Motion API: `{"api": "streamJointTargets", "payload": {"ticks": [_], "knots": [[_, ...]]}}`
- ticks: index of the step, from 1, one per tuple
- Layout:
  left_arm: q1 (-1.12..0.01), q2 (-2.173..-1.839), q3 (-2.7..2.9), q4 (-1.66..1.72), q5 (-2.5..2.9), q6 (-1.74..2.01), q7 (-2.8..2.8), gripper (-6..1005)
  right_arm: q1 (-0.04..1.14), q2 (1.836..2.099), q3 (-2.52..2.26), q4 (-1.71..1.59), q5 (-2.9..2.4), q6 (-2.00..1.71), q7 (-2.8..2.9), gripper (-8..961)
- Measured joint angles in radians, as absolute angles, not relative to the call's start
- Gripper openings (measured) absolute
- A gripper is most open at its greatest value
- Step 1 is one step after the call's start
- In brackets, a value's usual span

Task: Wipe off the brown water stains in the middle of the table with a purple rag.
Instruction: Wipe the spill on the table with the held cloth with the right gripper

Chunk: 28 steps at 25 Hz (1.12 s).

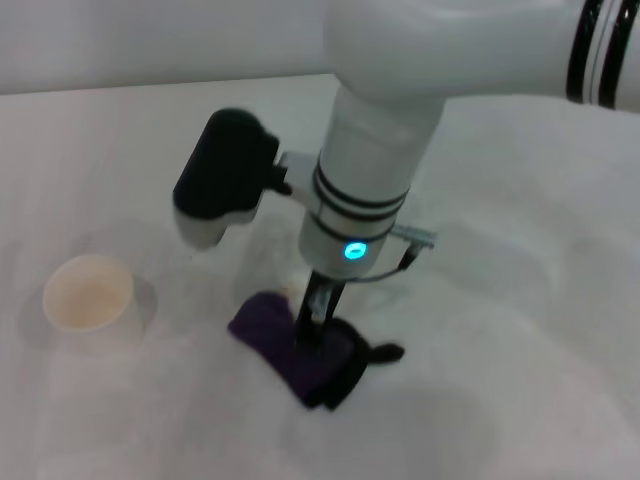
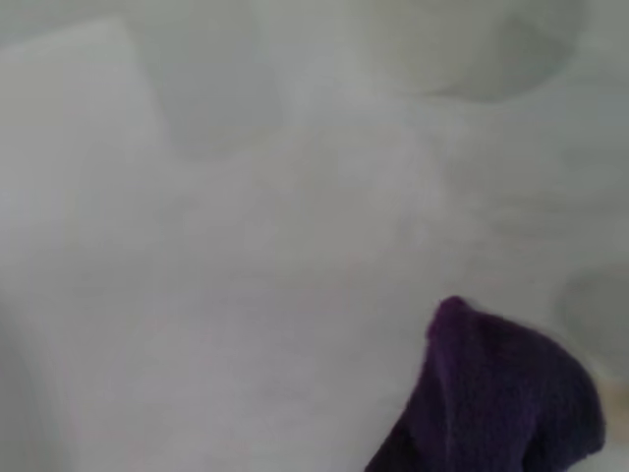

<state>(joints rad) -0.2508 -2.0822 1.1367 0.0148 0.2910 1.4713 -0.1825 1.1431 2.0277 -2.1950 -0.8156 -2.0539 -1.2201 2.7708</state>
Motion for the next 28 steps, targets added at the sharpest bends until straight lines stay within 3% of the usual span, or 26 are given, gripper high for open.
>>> {"api": "streamJointTargets", "payload": {"ticks": [12, 28], "knots": [[-0.250, -2.083, 1.137, 0.021, 0.292, 1.471, -0.171, 892, 1.174, 2.028, -2.102, -0.649, -2.234, -1.196, 2.836, 111], [-0.254, -2.083, 1.137, 0.021, 0.291, 1.471, -0.170, 892, 1.160, 2.028, -2.253, -0.836, -2.020, -1.230, 2.786, 111]]}}
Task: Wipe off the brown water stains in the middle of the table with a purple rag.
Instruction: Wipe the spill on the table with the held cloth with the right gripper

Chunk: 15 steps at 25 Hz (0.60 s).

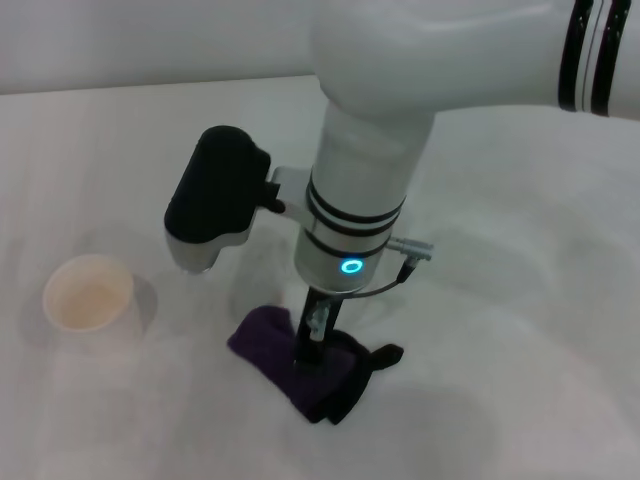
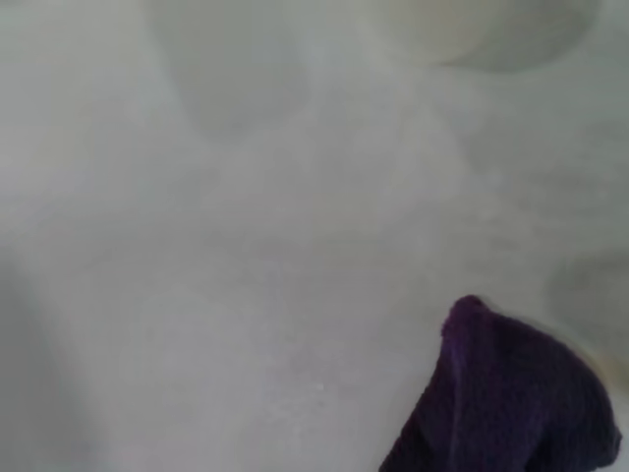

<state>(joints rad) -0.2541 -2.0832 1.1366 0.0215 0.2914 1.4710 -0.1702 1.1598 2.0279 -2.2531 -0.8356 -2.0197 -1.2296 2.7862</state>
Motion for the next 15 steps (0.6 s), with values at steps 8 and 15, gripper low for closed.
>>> {"api": "streamJointTargets", "payload": {"ticks": [8, 15], "knots": [[-0.251, -2.083, 1.137, 0.019, 0.291, 1.471, -0.170, 892, 1.171, 2.028, -2.251, -0.764, -2.025, -1.160, 2.793, 111], [-0.246, -2.083, 1.137, 0.020, 0.291, 1.471, -0.170, 892, 1.181, 2.027, -2.148, -0.653, -2.116, -1.146, 2.801, 111]]}}
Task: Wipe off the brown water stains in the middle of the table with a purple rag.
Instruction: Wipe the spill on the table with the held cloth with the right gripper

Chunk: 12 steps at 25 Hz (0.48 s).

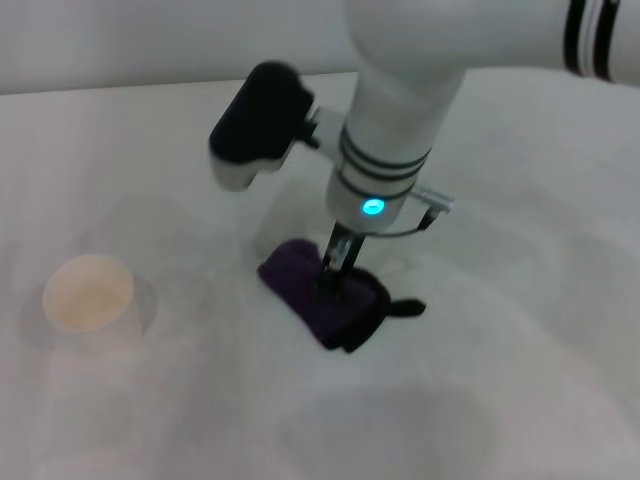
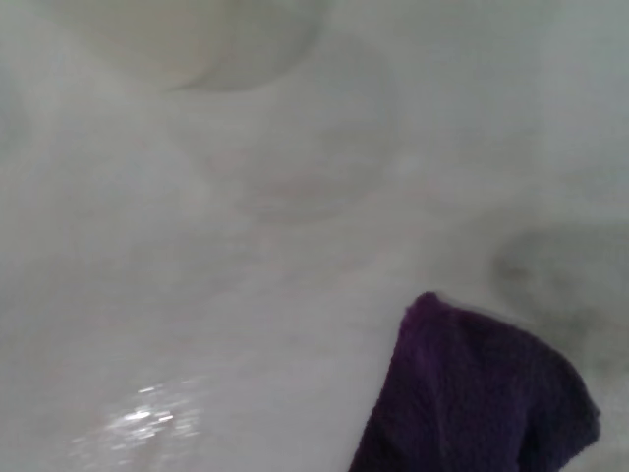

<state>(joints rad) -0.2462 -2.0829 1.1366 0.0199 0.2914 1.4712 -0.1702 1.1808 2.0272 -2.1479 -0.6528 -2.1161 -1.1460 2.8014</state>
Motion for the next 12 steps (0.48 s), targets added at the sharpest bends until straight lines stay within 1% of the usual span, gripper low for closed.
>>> {"api": "streamJointTargets", "payload": {"ticks": [5, 10, 12], "knots": [[-0.238, -2.080, 1.136, 0.023, 0.290, 1.478, -0.170, 892, 1.125, 2.018, -1.949, -0.670, -2.258, -1.211, 2.796, 111], [-0.245, -2.077, 1.136, 0.027, 0.287, 1.482, -0.168, 892, 1.014, 2.014, -1.738, -0.766, -2.460, -1.321, 2.791, 111], [-0.246, -2.077, 1.134, 0.030, 0.285, 1.482, -0.168, 892, 0.986, 2.012, -1.680, -0.776, -2.507, -1.347, 2.790, 111]]}}
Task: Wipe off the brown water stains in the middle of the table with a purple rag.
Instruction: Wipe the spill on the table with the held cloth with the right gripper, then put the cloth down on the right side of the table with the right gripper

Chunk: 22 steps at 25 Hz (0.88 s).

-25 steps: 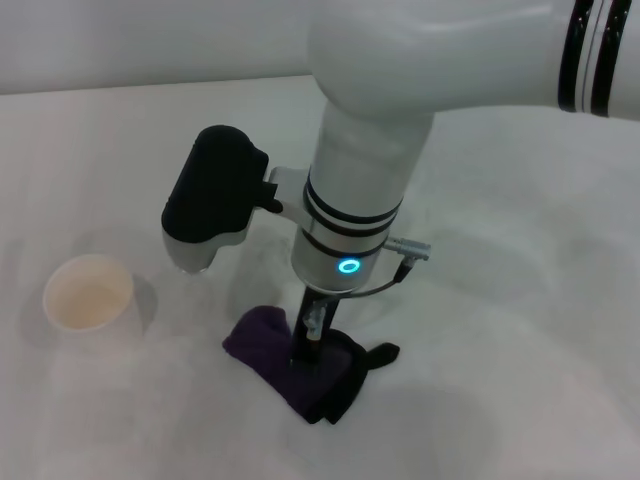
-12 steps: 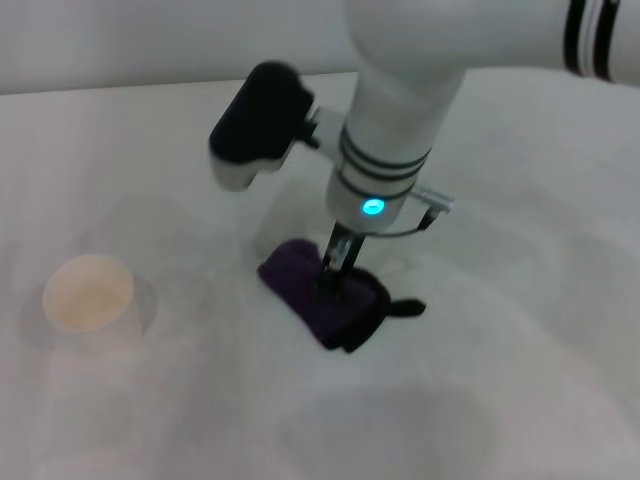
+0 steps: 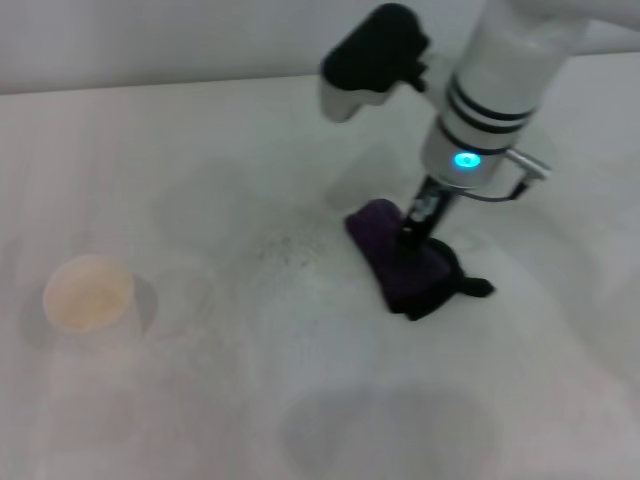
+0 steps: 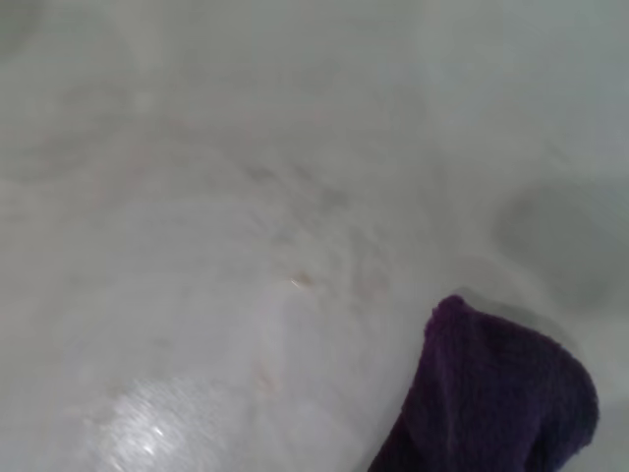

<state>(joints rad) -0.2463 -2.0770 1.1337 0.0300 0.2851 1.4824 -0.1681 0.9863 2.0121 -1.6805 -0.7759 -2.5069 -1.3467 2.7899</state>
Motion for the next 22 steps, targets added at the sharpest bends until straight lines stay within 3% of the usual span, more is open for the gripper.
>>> {"api": "streamJointTargets", "payload": {"ticks": [7, 16, 22], "knots": [[-0.247, -2.077, 1.129, 0.032, 0.284, 1.481, -0.168, 892, 0.904, 2.002, -1.502, -0.779, -2.624, -1.383, 2.765, 131], [-0.263, -2.077, 1.130, 0.032, 0.282, 1.478, -0.167, 892, 0.852, 1.969, -1.403, -0.789, -2.646, -1.389, 2.737, 184], [-0.270, -2.076, 1.132, 0.033, 0.282, 1.480, -0.167, 893, 0.831, 1.970, -1.381, -0.801, -2.644, -1.385, 2.703, 220]]}}
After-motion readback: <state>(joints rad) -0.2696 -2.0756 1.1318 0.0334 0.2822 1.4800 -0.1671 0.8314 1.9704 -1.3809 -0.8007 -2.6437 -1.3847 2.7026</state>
